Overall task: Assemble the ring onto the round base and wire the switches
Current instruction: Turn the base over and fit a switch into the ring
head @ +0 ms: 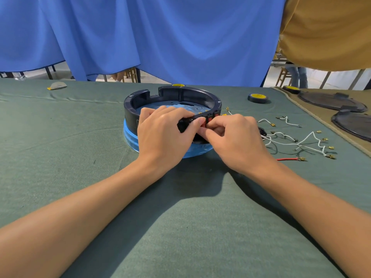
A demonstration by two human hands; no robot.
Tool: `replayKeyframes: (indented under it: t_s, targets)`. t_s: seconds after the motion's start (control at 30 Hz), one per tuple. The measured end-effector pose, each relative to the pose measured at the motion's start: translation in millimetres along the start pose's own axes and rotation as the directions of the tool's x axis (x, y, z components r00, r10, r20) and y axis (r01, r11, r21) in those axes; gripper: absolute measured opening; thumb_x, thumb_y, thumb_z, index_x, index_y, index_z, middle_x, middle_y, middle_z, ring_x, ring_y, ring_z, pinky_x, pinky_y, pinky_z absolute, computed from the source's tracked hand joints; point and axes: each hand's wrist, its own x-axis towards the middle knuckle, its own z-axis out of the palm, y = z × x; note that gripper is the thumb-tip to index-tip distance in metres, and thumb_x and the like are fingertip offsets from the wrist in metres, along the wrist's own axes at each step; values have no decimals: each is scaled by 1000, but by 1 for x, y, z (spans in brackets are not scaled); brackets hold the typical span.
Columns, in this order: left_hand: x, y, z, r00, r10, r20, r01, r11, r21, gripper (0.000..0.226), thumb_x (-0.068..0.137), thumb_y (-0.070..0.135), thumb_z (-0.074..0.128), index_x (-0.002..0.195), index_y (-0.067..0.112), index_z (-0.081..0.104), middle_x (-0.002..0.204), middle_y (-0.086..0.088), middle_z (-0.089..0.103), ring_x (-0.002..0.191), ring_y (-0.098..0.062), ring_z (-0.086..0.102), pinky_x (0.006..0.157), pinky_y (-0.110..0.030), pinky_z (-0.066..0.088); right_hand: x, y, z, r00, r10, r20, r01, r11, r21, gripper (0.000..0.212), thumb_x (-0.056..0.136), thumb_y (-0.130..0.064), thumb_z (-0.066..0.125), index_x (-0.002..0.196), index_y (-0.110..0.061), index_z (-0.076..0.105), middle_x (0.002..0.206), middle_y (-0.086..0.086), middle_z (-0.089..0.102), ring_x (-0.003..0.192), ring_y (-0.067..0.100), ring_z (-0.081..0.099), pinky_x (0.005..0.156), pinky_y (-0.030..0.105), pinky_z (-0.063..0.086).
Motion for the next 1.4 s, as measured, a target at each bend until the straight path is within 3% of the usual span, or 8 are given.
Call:
replayKeyframes:
  t_s: [0.17, 0.23, 0.5, 0.87, 0.97, 1.17, 1.33, 1.4]
  targets:
    - [2, 3, 1, 996, -80, -32, 79, 996, -30, 26, 82, 44, 64, 77, 22, 76, 70, 5, 71, 66, -15, 51, 82, -33, 31, -8, 7, -9, 1000, -21, 10, 21, 1000, 15, 11, 84, -24, 71, 78, -17, 77, 63, -5, 67, 65, 8, 55, 62, 11, 38]
    - [3, 5, 1, 995, -95, -36, 94, 995, -39, 26, 81, 45, 64, 75, 23, 76, 68, 6, 70, 65, -11, 46, 81, -29, 27, -7, 8, -8, 1000, 5, -15, -5, 1000, 19, 8, 83, -21, 72, 78, -18, 77, 65, -8, 68, 60, 5, 56, 63, 9, 38]
    - [-3, -5, -2, 997, 64, 50, -67, 996, 62, 28, 81, 43, 68, 92, 18, 73, 87, 7, 72, 82, -19, 62, 83, -29, 26, -3, 6, -5, 994, 101, -42, -99, 994, 43, 8, 78, -23, 76, 70, -24, 74, 55, -19, 60, 58, -8, 55, 58, 4, 37]
    - [1, -2, -3, 994, -10, 108, 2, 997, 82, 25, 73, 31, 77, 93, 20, 67, 85, 11, 67, 87, -17, 57, 81, -25, 19, 4, 1, -1, 977, 202, -70, -198, 978, 59, 12, 74, -22, 78, 64, -23, 71, 51, -15, 58, 50, 1, 52, 51, 7, 34]
    - [1, -1, -1, 994, -22, 104, 12, 995, 94, 25, 73, 32, 77, 93, 21, 66, 84, 14, 63, 86, -16, 56, 80, -25, 18, 6, 0, 3, 979, 184, -87, -185, 983, -3, 12, 75, -22, 76, 65, -22, 70, 53, -12, 56, 57, 10, 52, 57, 19, 37]
    - [-4, -3, -2, 993, 62, 104, -74, 990, 123, 19, 80, 30, 68, 94, 18, 66, 82, 11, 62, 83, -21, 58, 82, -29, 22, 9, 6, -19, 988, 156, -9, -156, 982, -107, 10, 81, -28, 72, 74, -21, 74, 66, -5, 66, 73, 18, 62, 71, 30, 49]
    - [-5, -1, 0, 998, 32, 54, -39, 990, 133, 29, 87, 43, 61, 86, 15, 64, 79, 8, 63, 79, -21, 56, 83, -32, 25, 13, 29, -66, 961, 195, 198, -170, 976, -135, 16, 82, -29, 73, 68, -20, 73, 56, -10, 63, 54, 2, 54, 52, 8, 34]
    - [-4, 1, 2, 999, 8, 50, -16, 989, 149, 32, 87, 47, 64, 83, 15, 62, 76, 11, 57, 79, -22, 55, 82, -32, 23, 12, 37, -80, 917, 238, 320, -212, 970, -115, 16, 81, -30, 74, 68, -21, 73, 56, -8, 66, 51, -1, 56, 52, 10, 38]
